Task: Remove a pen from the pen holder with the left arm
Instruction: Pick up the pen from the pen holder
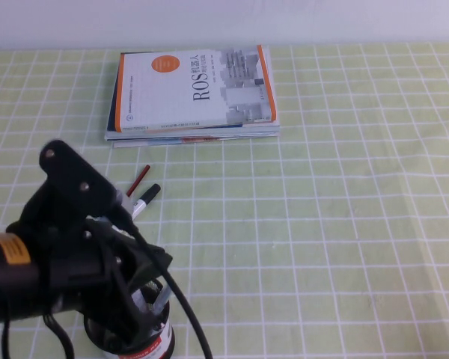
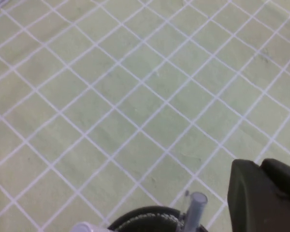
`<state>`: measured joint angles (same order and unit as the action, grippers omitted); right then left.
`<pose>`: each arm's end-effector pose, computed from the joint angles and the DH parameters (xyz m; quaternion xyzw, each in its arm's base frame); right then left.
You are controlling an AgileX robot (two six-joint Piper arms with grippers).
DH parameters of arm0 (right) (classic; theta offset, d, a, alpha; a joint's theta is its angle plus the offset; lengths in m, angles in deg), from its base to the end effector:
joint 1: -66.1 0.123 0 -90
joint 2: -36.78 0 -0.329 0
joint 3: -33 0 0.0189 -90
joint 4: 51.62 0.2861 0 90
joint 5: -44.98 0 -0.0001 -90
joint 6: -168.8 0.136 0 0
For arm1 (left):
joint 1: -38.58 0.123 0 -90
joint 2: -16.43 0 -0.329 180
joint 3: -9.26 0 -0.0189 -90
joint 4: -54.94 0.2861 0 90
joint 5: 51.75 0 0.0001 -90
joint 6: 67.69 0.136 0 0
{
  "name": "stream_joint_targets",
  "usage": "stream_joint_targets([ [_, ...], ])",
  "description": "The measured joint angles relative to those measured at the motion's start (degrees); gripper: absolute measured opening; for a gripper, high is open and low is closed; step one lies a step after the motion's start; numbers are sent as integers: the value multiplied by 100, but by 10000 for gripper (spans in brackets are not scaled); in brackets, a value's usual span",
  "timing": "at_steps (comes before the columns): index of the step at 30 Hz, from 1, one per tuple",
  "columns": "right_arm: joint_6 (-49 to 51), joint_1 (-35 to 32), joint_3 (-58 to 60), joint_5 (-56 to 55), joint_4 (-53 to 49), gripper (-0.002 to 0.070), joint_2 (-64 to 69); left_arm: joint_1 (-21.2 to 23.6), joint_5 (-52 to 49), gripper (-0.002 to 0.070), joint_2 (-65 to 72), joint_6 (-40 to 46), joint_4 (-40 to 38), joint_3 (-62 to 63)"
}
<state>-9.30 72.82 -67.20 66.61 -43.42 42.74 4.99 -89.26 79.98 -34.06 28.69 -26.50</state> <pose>0.0850 0.0172 0.1569 0.0041 0.8047 0.1048 0.5843 0.1740 -0.1596 0.2991 0.4041 0.8187 -0.1947 0.3584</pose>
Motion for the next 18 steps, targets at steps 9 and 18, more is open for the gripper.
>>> stream_joint_targets([
  [9,0,0,0,0,0,-13,0,-626,2325,12,-839,-2415,1447,-1210],
  [18,0,0,0,0,0,-12,0,-746,3469,113,-2184,-2975,1746,-2605],
])
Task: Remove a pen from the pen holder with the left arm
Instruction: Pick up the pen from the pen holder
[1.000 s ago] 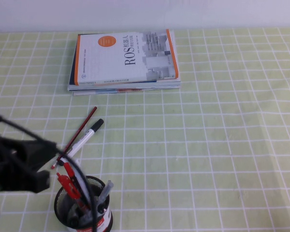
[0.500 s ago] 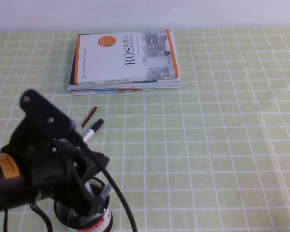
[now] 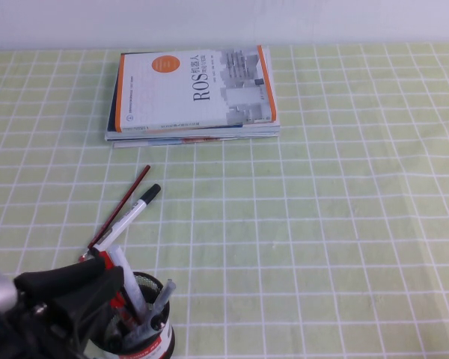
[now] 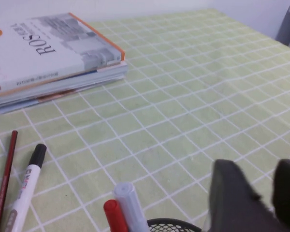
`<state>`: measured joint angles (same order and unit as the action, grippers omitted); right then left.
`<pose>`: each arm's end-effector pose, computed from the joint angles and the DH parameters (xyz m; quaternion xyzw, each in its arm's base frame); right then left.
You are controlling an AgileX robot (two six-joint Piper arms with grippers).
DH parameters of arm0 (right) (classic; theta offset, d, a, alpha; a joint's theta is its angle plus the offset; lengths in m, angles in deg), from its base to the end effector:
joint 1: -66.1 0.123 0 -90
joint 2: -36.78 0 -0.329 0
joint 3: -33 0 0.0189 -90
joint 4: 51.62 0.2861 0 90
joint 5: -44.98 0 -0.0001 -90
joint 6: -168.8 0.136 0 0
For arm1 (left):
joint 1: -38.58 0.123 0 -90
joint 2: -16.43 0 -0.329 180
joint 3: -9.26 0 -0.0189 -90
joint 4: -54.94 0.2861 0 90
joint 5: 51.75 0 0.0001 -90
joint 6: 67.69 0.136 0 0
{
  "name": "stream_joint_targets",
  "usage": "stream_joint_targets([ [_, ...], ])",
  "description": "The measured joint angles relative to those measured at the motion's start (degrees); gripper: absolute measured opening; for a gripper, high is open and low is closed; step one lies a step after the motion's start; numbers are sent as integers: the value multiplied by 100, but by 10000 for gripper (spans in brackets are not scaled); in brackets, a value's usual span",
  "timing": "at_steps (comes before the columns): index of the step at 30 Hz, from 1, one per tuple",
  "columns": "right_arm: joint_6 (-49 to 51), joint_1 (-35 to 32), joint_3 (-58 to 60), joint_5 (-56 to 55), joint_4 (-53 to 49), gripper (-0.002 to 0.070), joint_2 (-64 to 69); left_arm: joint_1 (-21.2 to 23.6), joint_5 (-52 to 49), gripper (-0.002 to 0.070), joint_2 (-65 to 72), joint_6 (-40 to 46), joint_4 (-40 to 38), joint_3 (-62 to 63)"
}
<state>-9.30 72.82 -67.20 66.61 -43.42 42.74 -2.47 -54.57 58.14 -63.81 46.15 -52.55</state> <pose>0.0850 0.0172 0.1569 0.0041 0.8047 0.1048 0.5843 0.1256 -0.1108 0.2551 0.2504 0.7600 -0.2368 0.5509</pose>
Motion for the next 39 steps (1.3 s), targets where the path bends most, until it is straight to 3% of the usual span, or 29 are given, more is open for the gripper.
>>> stream_joint_targets([
  [6,0,0,0,0,0,-12,0,0,127,462,-570,-577,463,-345],
  [9,0,0,0,0,0,-13,0,0,214,525,-752,-1162,745,-598],
  [14,0,0,0,0,0,-13,0,0,563,548,-791,-1833,939,-1057],
  [27,0,0,0,0,0,-12,0,0,881,550,-791,-1960,2039,-1327],
  [39,0,0,0,0,0,-13,0,0,59,550,-791,-1991,2246,-1327],
])
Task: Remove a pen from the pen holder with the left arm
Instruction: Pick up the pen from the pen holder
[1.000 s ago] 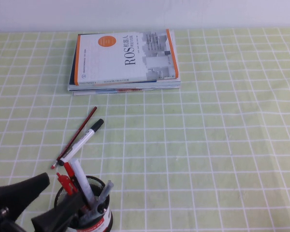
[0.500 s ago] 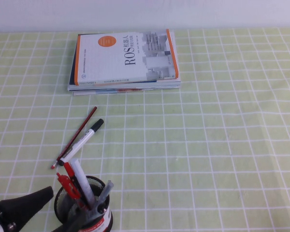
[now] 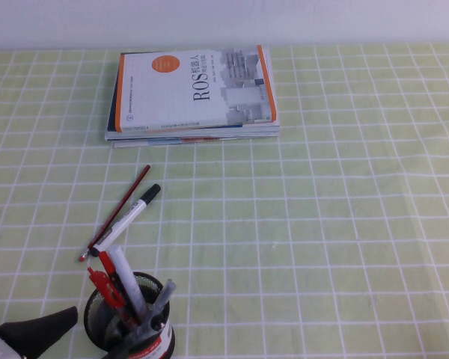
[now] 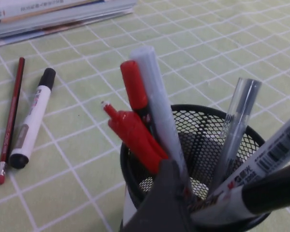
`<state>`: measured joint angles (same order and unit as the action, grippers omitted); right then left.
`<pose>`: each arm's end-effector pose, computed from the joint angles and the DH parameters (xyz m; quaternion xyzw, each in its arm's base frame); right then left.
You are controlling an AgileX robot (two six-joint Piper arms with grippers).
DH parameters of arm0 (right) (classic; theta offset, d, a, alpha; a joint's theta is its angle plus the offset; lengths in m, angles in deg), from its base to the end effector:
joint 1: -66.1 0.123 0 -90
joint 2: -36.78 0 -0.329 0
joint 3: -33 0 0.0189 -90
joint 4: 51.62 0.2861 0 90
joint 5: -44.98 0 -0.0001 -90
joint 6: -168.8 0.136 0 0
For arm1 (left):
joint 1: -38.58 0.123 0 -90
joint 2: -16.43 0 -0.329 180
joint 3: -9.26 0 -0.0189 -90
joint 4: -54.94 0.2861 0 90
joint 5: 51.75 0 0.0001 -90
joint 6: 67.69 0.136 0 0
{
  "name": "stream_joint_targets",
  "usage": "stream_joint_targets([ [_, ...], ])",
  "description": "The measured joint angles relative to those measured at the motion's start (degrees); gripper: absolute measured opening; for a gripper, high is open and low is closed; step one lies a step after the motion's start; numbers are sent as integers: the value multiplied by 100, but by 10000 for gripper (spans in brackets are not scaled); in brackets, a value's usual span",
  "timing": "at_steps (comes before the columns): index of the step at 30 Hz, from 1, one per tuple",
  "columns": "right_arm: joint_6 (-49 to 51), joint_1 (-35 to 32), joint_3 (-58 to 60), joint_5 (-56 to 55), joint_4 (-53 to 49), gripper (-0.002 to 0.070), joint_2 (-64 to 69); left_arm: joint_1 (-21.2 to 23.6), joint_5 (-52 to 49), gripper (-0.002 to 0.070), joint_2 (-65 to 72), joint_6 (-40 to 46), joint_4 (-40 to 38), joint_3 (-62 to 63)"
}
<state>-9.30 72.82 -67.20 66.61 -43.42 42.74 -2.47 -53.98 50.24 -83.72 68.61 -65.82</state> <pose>0.0850 0.0172 0.1569 0.0041 0.8047 0.1048 0.5843 0.0991 -0.0846 0.1824 0.2706 0.7787 -0.2058 0.5272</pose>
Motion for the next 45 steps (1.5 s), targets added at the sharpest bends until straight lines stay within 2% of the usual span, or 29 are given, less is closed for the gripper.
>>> stream_joint_targets([
  [12,0,0,0,0,0,-13,0,0,181,550,39,166,43,0],
  [19,0,0,0,0,0,-12,0,0,224,550,717,206,146,0],
  [27,0,0,0,0,0,-12,0,0,953,550,1463,233,522,0],
  [36,0,0,0,0,0,-13,0,0,1268,545,1547,282,559,0],
  [40,0,0,0,0,0,-13,0,0,1373,498,1547,417,559,0],
  [45,0,0,0,0,0,-13,0,0,1362,393,1547,716,559,0],
])
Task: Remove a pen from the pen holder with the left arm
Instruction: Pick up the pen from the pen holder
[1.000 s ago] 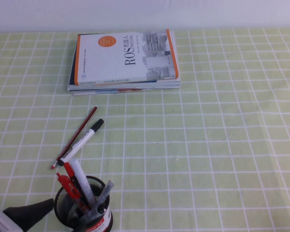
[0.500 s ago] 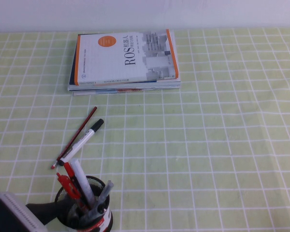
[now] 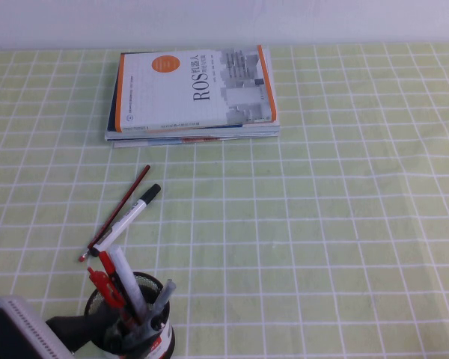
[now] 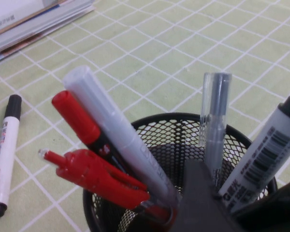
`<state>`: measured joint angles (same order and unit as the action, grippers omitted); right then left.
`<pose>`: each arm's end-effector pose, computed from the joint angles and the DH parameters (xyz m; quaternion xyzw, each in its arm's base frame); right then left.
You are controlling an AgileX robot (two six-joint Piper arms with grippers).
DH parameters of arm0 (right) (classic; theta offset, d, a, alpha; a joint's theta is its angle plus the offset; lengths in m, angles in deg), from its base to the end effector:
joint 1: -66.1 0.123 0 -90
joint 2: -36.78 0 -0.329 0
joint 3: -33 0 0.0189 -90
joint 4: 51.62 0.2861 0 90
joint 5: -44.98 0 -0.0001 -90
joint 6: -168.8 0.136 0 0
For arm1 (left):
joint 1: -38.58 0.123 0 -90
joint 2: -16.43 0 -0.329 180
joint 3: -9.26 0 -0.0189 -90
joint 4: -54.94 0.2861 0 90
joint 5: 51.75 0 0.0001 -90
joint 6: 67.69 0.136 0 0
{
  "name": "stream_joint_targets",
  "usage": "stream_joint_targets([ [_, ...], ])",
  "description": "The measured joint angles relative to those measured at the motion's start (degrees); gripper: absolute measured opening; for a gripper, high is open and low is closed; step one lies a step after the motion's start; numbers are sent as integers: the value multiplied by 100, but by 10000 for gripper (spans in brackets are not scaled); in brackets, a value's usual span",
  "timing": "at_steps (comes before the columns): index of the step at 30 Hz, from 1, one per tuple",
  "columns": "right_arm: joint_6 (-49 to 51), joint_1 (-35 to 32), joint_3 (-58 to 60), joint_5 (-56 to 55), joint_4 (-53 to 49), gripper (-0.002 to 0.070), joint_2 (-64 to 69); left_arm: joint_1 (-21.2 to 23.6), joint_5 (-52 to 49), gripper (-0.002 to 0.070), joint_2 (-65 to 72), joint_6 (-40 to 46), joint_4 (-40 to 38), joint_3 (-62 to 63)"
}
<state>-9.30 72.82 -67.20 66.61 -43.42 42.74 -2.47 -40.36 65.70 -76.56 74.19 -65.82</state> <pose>0.0850 0.0172 0.1569 0.0041 0.8047 0.1048 0.5843 0.1123 -0.1095 0.1721 0.3766 0.7468 -0.1726 0.5202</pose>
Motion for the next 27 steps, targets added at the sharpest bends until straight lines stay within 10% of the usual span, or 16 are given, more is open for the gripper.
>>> stream_joint_targets([
  [27,0,0,0,0,0,-13,0,0,618,95,0,72,-327,10],
])
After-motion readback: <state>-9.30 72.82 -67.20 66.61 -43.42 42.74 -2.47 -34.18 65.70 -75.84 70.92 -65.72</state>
